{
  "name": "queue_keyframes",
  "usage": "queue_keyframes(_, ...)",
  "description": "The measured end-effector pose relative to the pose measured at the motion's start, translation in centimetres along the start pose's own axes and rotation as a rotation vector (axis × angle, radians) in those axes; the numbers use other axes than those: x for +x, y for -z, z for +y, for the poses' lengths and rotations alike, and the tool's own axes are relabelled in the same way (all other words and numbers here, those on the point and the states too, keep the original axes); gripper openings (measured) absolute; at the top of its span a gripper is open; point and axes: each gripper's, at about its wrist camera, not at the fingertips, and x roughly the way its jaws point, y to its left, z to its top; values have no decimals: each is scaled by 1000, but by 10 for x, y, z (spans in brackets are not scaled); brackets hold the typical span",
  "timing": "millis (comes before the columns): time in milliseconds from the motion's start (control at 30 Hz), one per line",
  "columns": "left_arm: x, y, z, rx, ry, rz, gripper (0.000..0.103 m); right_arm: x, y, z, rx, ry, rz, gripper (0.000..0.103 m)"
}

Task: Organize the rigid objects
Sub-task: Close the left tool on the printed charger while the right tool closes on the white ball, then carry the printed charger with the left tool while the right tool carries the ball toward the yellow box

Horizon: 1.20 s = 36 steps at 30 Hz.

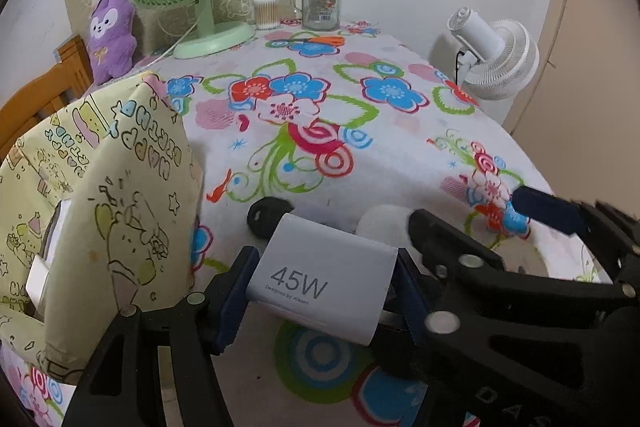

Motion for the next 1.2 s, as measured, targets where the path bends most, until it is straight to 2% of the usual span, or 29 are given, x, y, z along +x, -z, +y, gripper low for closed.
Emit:
queue_keyframes(133, 12, 9, 7, -6, 6, 58, 69, 14, 1, 21, -98, -4, 35, 86)
queue_keyframes(267, 12, 10, 5, 0, 5, 45, 69, 26, 0, 24, -82, -9, 52, 84)
queue_keyframes(333, 13, 10, 6, -2, 10, 45, 69, 28, 0, 24, -83, -13, 53, 79)
queue_keyframes(400, 14, 8, 6, -7, 17, 45, 69, 32, -1, 24, -62, -53, 77, 56)
queue_keyframes(633, 14, 4, 11, -4, 27, 44, 68, 33, 1, 22, -20, -32, 72, 56)
queue_keyframes(733, 14, 2, 10, -8, 40, 43, 68, 27, -1, 21, -20, 2, 54, 56)
queue_keyframes(1200, -13, -6, 2, 26, 60, -9, 68, -7, -6, 16, 18, 51, 6, 56)
